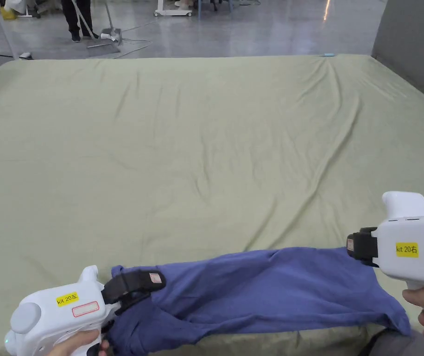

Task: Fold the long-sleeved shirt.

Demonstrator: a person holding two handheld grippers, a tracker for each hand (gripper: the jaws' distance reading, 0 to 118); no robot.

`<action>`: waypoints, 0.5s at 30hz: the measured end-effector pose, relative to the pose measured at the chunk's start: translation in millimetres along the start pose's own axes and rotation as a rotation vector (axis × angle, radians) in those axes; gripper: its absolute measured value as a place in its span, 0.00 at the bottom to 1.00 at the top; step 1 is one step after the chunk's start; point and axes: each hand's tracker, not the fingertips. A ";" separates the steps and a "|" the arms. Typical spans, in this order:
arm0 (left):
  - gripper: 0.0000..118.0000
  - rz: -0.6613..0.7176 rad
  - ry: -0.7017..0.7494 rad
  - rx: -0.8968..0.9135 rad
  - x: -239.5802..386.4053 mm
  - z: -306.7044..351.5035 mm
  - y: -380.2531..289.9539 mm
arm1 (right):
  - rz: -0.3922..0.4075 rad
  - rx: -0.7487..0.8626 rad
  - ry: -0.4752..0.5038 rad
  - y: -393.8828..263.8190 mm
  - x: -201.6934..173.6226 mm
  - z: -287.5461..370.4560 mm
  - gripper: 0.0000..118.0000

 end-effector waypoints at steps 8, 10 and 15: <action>0.06 -0.118 0.112 0.118 16.7 24.7 10.3 | -0.016 -0.017 -0.017 -4.4 4.1 0.0 0.00; 0.06 -0.086 0.087 0.153 9.6 41.9 24.6 | -0.014 -0.017 -0.012 -3.0 2.8 0.7 0.00; 0.06 -0.085 0.183 0.267 1.6 107.2 54.2 | -0.011 -0.005 0.001 3.0 -0.4 -0.6 0.00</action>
